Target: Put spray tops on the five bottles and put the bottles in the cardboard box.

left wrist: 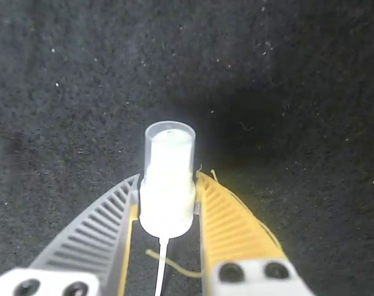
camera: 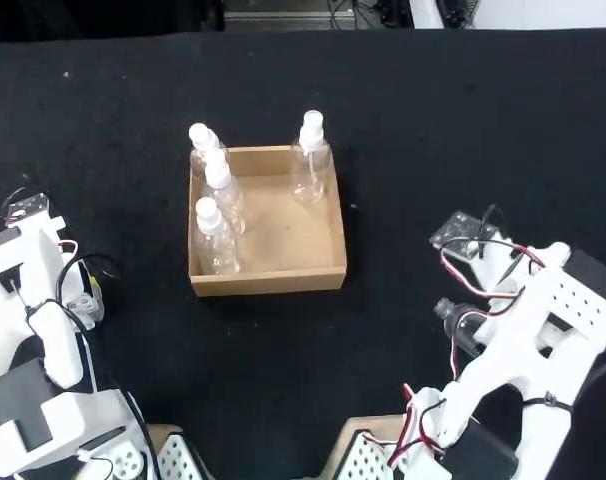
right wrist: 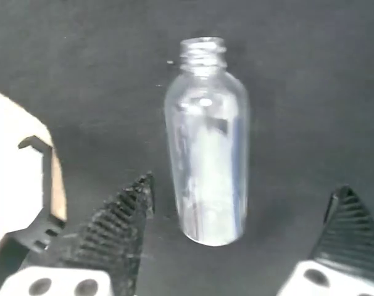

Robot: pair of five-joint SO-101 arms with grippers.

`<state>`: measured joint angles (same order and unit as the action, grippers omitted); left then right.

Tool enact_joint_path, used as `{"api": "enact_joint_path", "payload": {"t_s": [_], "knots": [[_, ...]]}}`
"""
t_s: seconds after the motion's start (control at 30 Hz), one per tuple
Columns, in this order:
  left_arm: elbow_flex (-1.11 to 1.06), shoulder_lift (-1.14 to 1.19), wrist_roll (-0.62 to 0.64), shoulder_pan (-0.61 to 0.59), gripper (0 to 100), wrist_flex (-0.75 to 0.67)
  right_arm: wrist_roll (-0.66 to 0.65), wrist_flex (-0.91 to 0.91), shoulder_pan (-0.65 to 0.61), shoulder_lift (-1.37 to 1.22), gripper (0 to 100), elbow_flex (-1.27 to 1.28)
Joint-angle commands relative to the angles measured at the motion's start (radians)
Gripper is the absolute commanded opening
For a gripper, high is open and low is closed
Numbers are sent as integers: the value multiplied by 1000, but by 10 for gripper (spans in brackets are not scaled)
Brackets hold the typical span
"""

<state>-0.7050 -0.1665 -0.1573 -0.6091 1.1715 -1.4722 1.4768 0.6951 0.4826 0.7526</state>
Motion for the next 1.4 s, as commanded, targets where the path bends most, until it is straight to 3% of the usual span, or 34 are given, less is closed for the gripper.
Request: {"api": "enact_joint_path", "payload": {"t_s": [0.0,0.3,0.47,0.53,0.67,0.7,0.77,0.9,1.03,1.2,1.37], "knots": [[18,-54,3,5,33,-5,-31,6,14,18,403,47],[16,-54,3,5,33,-5,-29,-377,74,18,403,265],[18,-54,3,5,33,-5,-29,-459,81,18,394,354],[19,-54,3,5,33,-5,-29,-463,75,18,326,375],[22,-54,3,12,33,-3,-26,-463,52,18,32,380],[33,-54,3,13,33,0,-26,-463,48,18,5,377],[81,-54,2,13,33,43,-23,-456,55,27,64,361],[286,-54,2,13,33,216,160,-453,48,27,10,234],[498,-54,2,16,33,361,328,-379,43,27,21,71],[513,-44,2,16,33,373,430,-321,-8,18,22,50],[443,-54,8,35,33,336,483,-400,114,16,23,110]]}}
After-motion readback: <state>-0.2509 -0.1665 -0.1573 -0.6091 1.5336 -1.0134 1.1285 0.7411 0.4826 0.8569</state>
